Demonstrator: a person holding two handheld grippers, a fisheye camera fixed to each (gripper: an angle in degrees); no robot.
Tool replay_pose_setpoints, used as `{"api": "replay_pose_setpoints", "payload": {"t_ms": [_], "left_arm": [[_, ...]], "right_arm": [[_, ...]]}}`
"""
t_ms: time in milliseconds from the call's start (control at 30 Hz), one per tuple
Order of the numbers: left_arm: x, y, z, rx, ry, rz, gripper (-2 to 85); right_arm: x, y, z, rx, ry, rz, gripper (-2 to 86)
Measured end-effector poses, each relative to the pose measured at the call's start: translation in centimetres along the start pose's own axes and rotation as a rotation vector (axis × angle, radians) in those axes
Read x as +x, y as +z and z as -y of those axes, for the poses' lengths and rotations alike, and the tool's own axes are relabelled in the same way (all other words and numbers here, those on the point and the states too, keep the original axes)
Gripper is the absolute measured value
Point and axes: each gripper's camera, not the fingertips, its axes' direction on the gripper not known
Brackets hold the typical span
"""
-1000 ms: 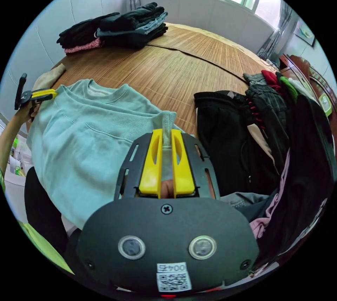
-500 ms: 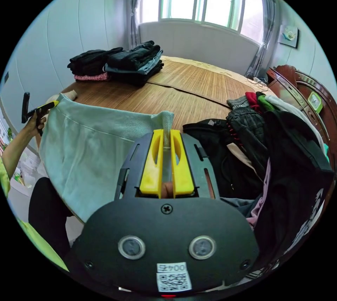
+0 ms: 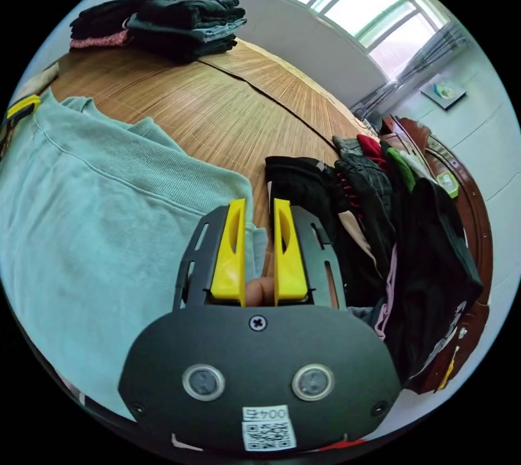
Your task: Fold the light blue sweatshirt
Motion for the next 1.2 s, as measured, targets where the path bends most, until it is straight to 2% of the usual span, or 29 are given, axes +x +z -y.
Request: {"api": "replay_pose_setpoints", "payload": {"t_ms": [67,167,233,300,333,367,400,467,500,533,667,800,1000,1133,1200], "left_arm": [[-0.6,-1.9,-0.4,0.053,-0.060,0.027,0.8],[-3.2,-5.4,-1.5,0.131,-0.226,0.069,0.7],[-3.4,-8.3,-2.0,0.169,-0.265,0.123,0.5],[-0.8,-11.0,-2.4,0.244,-0.184,0.116,0.4],[2.3,-11.5,-2.2,0.262,-0.046,0.034,0.4],[5.9,-10.5,-1.7,0.224,0.105,-0.033,0.3],[7.7,-9.6,-1.5,0.196,0.165,-0.035,0.3],[11.6,-4.2,-1.1,0.049,0.254,0.083,0.2],[11.7,-2.6,-1.1,-0.001,0.252,0.119,0.2],[11.1,-0.7,-0.6,-0.071,0.226,0.121,0.2],[8.1,-0.2,0.6,-0.107,0.144,-0.007,0.2],[3.9,-6.5,-0.9,0.017,0.048,-0.090,0.3],[-0.9,-17.1,-13.5,0.079,-0.008,-0.169,0.5],[-4.6,-20.6,-25.9,0.136,-0.207,-0.152,0.8],[-7.1,-20.2,-30.7,0.136,-0.331,-0.210,1.1]], "right_arm": [[-0.1,-0.3,0.2,0.003,0.019,-0.024,8.7],[1.6,-1.8,0.0,0.015,0.183,-0.068,6.5],[2.1,-3.3,-0.4,0.044,0.235,-0.047,5.8],[0.6,-5.0,-0.5,0.097,0.172,0.056,4.9],[-0.2,-5.1,-0.4,0.101,0.139,0.078,4.8],[-1.8,-5.0,-0.1,0.100,0.062,0.113,5.0],[-3.3,-4.1,0.4,0.080,-0.004,0.126,5.3],[-4.4,-1.1,1.4,-0.028,-0.034,0.107,5.8],[-4.2,1.5,1.8,-0.123,-0.020,0.107,6.1],[-3.6,2.0,1.8,-0.105,-0.002,0.152,6.2],[1.0,3.9,1.4,-0.108,0.172,0.373,5.3],[6.1,1.1,-2.6,0.018,0.357,0.542,5.2],[8.1,-4.2,-14.0,0.039,0.367,0.604,6.3],[8.5,-5.6,-21.3,0.021,0.420,0.554,8.4],[9.6,-4.3,-25.5,-0.006,0.545,0.638,9.8]]}}
